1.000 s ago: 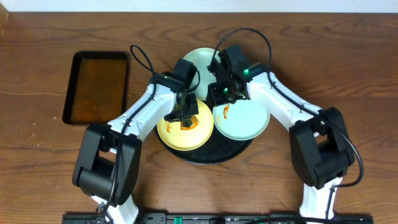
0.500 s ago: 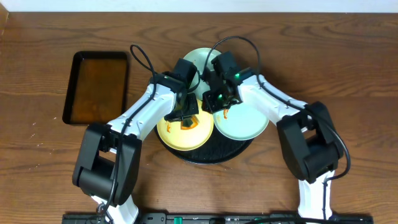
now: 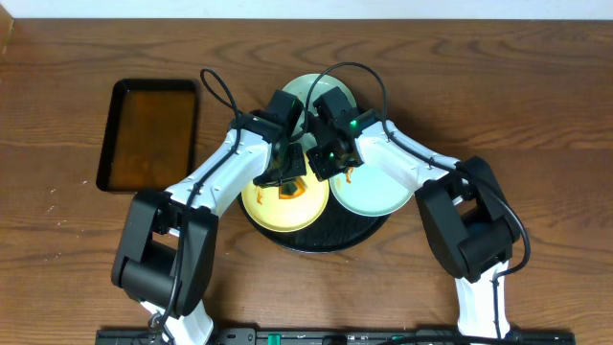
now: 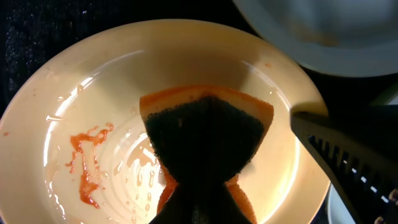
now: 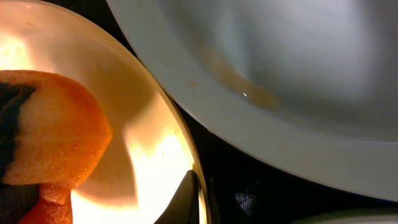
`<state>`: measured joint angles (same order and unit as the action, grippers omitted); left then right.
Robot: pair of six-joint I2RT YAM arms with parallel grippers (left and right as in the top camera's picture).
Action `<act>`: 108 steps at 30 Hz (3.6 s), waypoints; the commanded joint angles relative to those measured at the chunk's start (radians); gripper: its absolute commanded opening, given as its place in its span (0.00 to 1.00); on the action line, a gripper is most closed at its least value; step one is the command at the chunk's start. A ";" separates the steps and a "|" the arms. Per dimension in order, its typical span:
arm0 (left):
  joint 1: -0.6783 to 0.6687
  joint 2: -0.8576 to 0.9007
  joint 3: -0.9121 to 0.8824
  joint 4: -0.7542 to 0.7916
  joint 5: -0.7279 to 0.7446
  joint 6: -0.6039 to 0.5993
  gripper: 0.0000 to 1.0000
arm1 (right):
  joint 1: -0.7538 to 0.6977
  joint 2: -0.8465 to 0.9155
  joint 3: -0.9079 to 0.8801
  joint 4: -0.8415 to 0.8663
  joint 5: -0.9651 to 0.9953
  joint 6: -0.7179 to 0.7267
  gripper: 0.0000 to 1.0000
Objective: Clean dirty plates on tray and stack at the side
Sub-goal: 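Scrub the yellow plate with the sponge in the left gripper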
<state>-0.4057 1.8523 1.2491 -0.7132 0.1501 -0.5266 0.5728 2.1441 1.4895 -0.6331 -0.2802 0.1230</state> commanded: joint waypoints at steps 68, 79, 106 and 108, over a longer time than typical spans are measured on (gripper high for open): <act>0.001 -0.006 -0.078 -0.023 -0.555 0.089 0.07 | 0.008 0.016 0.000 0.003 0.010 0.003 0.01; 0.000 -0.056 -0.106 0.067 -0.072 0.055 0.07 | 0.009 0.016 0.000 0.006 0.010 0.003 0.01; 0.008 -0.153 -0.104 0.023 -0.656 0.115 0.07 | 0.009 0.016 0.000 0.005 0.011 0.003 0.01; 0.008 -0.222 -0.104 0.030 -0.655 0.115 0.07 | 0.009 0.016 0.000 0.005 0.011 0.003 0.01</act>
<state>-0.4053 1.7416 1.1084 -0.6842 -0.4442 -0.4175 0.5766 2.1441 1.4899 -0.6239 -0.2951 0.1253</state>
